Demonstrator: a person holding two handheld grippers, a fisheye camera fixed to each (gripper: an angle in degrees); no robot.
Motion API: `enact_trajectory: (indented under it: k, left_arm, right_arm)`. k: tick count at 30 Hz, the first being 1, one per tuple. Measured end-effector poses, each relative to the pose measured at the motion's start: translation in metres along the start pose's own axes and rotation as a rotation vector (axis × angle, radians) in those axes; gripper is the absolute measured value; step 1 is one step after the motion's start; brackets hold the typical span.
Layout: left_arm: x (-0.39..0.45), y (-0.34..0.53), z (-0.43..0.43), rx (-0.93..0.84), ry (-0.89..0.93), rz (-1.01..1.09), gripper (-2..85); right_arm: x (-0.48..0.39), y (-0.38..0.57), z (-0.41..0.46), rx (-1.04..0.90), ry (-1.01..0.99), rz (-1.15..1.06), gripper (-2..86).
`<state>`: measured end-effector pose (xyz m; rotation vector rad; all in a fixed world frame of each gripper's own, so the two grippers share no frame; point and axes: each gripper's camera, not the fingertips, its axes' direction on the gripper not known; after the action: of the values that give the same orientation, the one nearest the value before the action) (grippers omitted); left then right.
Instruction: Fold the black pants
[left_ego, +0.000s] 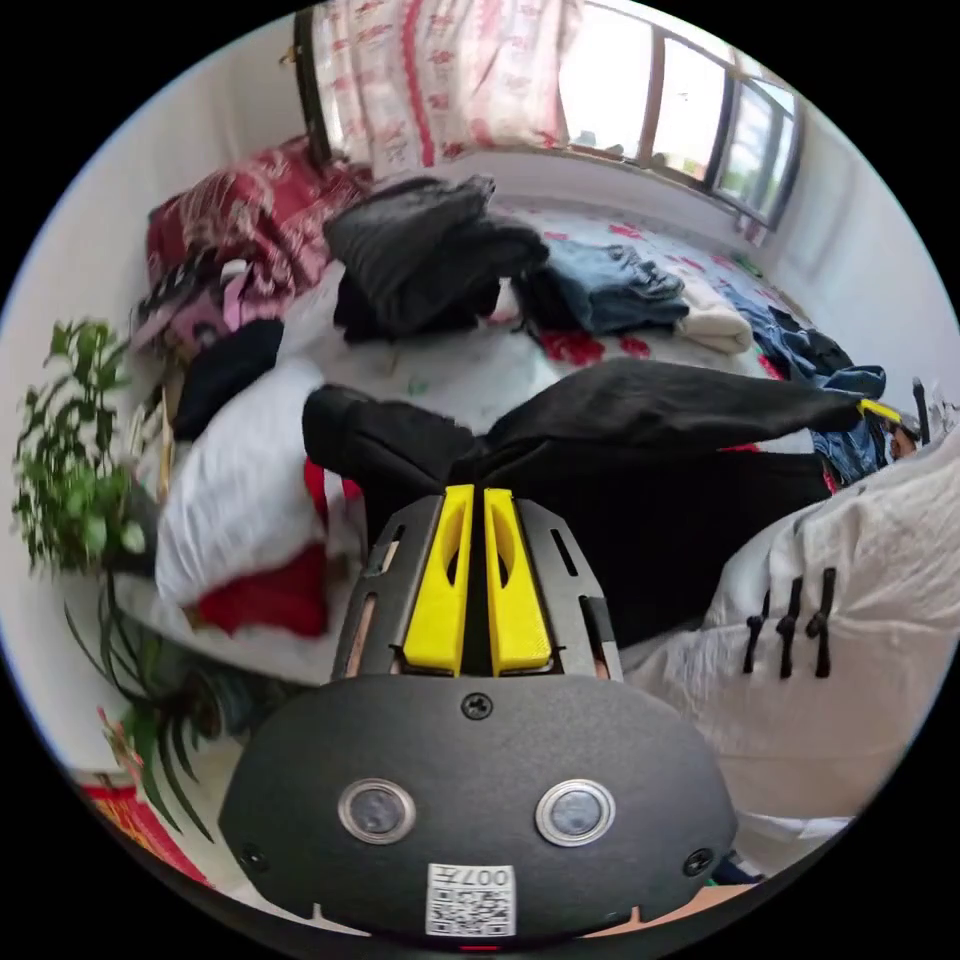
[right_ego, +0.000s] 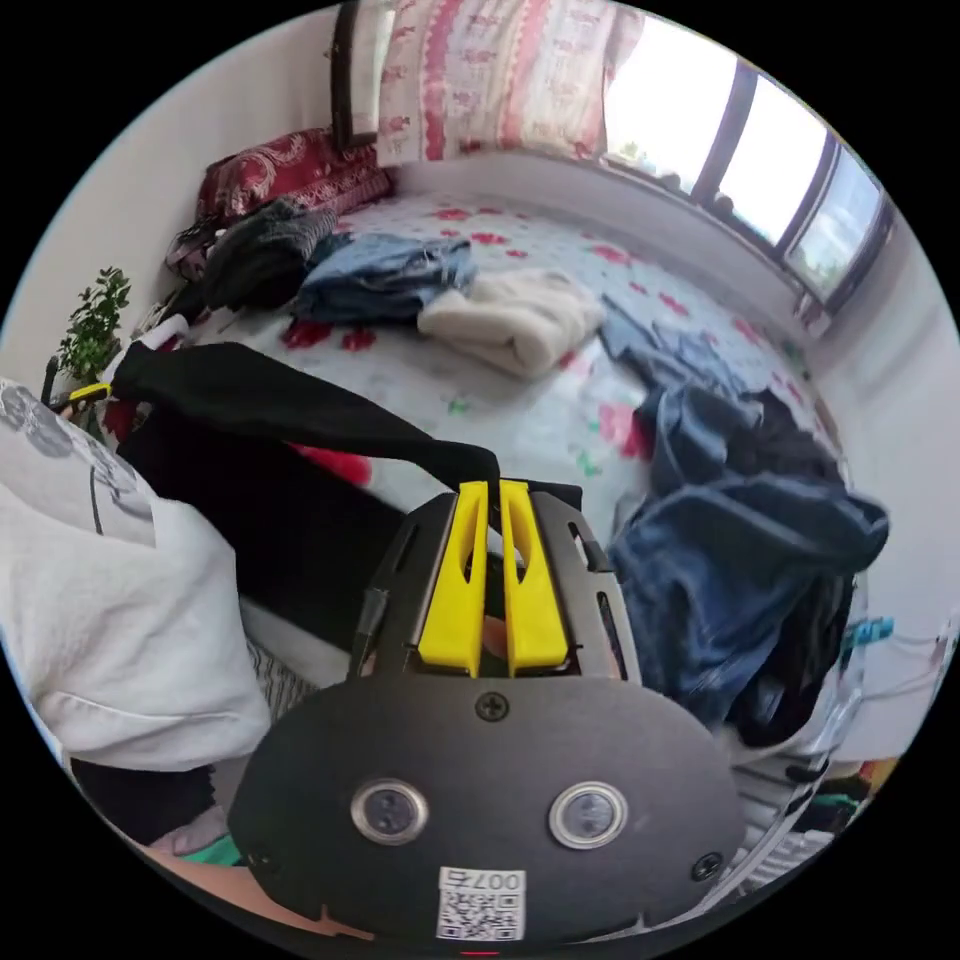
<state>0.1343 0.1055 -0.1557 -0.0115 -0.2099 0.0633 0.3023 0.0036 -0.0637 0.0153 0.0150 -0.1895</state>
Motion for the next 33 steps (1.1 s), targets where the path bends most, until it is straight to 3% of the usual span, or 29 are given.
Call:
enact_trajectory:
  k: [3,5,9,13,17,20,22,24,27,29,33]
  left_arm:
    - [0.013,0.067,0.059,-0.201,0.005,-0.144,-0.5]
    - [0.013,0.098,0.103,-0.314,0.023,-0.252,-0.5]
    - [-0.004,0.09,0.101,-0.304,0.106,-0.335,-0.4]
    - [0.017,0.071,0.093,-0.323,0.03,-0.132,-0.4]
    - [0.037,0.075,0.093,-0.326,-0.037,-0.064,-0.4]
    - [0.041,0.081,0.098,-0.33,-0.057,-0.062,-0.4]
    - [0.041,0.083,0.1,-0.334,-0.058,-0.071,-0.3]
    - [0.04,0.084,0.101,-0.338,-0.051,-0.079,-0.2]
    - [0.036,0.084,0.097,-0.342,-0.035,-0.104,0.0]
    - [0.034,0.085,0.096,-0.337,-0.028,-0.125,0.4]
    - [0.032,0.09,0.091,-0.321,-0.022,-0.165,0.8]
  right_arm:
    - [-0.015,0.063,0.078,-0.283,-0.062,0.063,0.0]
    - [-0.019,0.088,0.111,-0.372,-0.102,0.12,-0.1]
    - [-0.002,0.076,0.092,-0.286,-0.123,0.2,-0.1]
    - [0.004,0.034,0.026,-0.144,-0.047,0.053,0.0]
    - [-0.023,0.025,-0.055,0.081,0.154,-0.082,0.2]
    - [-0.035,0.057,-0.028,-0.01,0.252,-0.067,0.8]
    - [-0.025,0.087,0.022,-0.161,0.176,0.056,1.4]
    - [-0.008,0.126,0.075,-0.362,-0.074,0.26,2.5]
    - [0.013,0.15,0.039,-0.114,-0.133,0.5,3.6]
    - [0.029,0.158,0.026,-0.045,-0.22,0.592,4.1]
    - [0.057,0.157,0.005,0.077,-0.363,0.636,5.4]
